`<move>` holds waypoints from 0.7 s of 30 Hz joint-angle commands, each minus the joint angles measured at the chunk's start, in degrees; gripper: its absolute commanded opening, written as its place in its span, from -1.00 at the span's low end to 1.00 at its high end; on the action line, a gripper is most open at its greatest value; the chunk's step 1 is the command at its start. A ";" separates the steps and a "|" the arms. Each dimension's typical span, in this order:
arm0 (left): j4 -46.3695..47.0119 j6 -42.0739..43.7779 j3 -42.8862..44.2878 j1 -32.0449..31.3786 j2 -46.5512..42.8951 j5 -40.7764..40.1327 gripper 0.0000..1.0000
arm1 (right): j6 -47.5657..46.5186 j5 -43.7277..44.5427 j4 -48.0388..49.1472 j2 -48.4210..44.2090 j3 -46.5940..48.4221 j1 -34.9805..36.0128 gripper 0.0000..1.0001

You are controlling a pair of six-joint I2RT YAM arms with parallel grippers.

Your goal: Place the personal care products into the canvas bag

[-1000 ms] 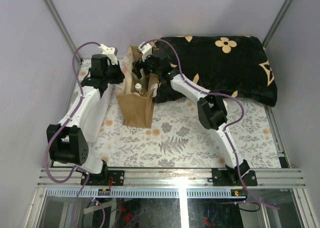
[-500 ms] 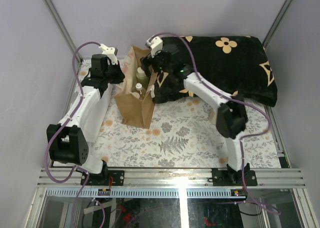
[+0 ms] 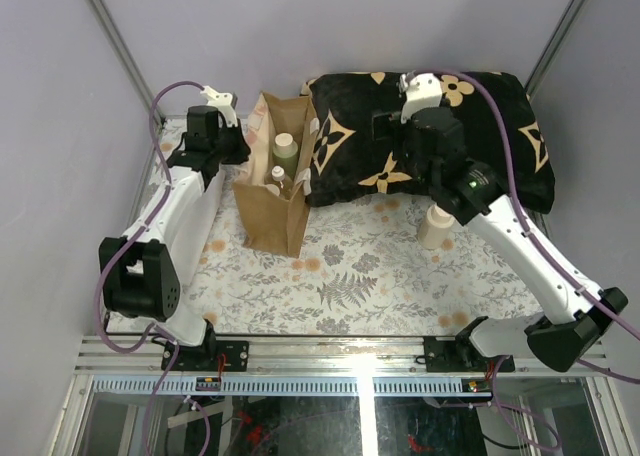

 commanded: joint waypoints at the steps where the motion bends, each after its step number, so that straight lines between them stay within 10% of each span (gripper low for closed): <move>1: 1.97 -0.14 2.52 -0.52 3.09 -0.31 -1.00 | 13.34 18.03 -22.65 2.32 -2.17 -0.66 0.99; 7: 2.01 -0.02 4.07 -0.56 4.55 0.47 -1.00 | 29.18 17.24 -38.60 7.69 0.34 -5.24 0.98; 21: 1.83 0.30 3.42 -0.75 3.97 0.71 -1.00 | 29.68 -0.54 -33.11 4.96 -13.30 -20.71 0.99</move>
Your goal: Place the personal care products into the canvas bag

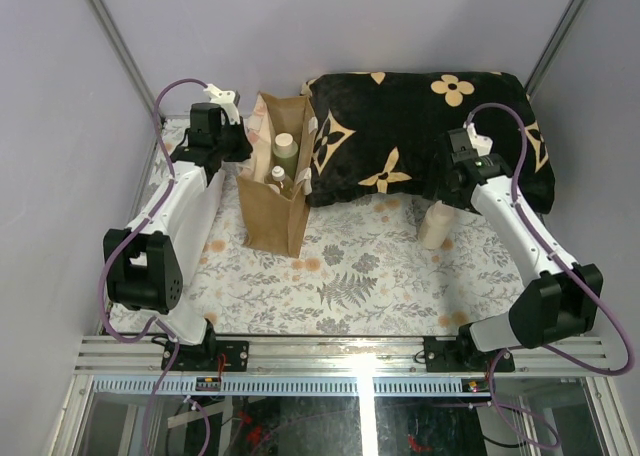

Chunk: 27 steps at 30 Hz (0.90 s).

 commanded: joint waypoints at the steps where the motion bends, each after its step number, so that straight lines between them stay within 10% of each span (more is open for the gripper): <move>1: 2.01 0.22 0.53 -0.68 0.29 0.32 -1.00 | 0.67 -6.81 2.86 -1.09 -3.75 0.24 0.99; 27: 0.85 1.05 1.57 -0.79 0.30 -0.78 -1.00 | -5.47 -7.08 18.18 4.06 -12.37 0.23 0.92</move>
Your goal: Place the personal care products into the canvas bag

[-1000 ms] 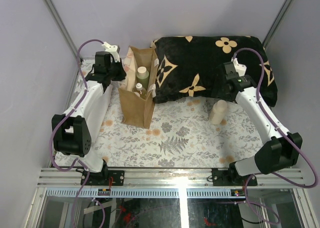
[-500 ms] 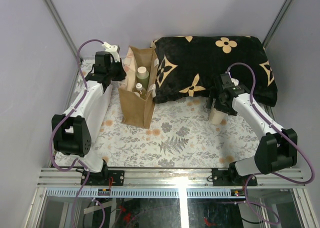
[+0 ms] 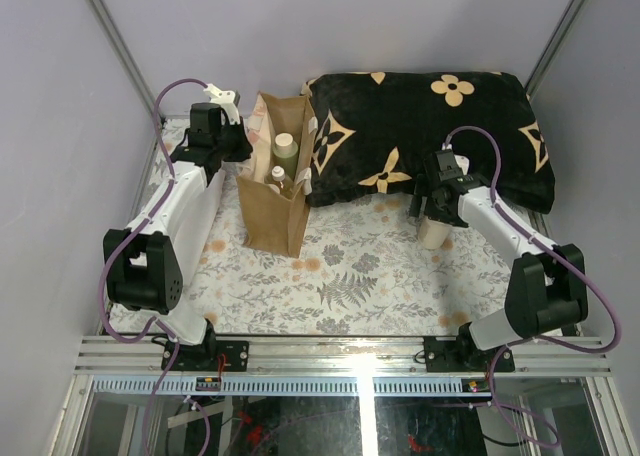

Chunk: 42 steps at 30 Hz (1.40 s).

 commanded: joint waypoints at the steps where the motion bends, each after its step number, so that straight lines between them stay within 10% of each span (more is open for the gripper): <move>1: 1.00 1.03 1.55 -0.75 0.38 -0.82 -1.00 | -1.48 1.38 2.98 1.66 1.99 0.12 0.90; 17: 1.74 0.70 2.09 -0.84 0.86 -0.56 -1.00 | -3.19 0.27 2.84 2.31 2.77 0.12 -0.21; 42: 2.28 1.21 0.74 -0.94 -0.09 -0.76 -1.00 | -4.95 -0.52 0.88 -1.41 2.81 0.12 -0.46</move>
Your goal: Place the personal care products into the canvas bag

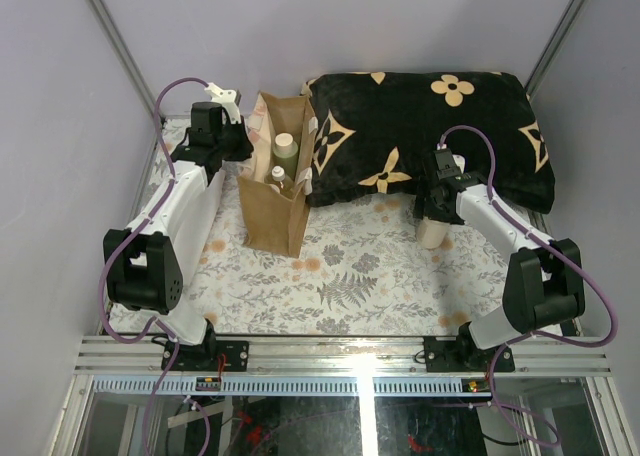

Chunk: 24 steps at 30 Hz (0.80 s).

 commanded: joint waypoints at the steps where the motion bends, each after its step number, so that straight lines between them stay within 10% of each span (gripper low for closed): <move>1: 2.69 1.16 0.11 -0.54 -0.11 -0.52 -1.00 | -0.89 -0.44 0.00 -3.69 2.06 0.18 -0.46; 24: 3.13 1.41 0.33 -0.55 0.67 -0.34 -1.00 | -6.61 -2.58 -1.91 -9.61 15.94 0.27 -0.68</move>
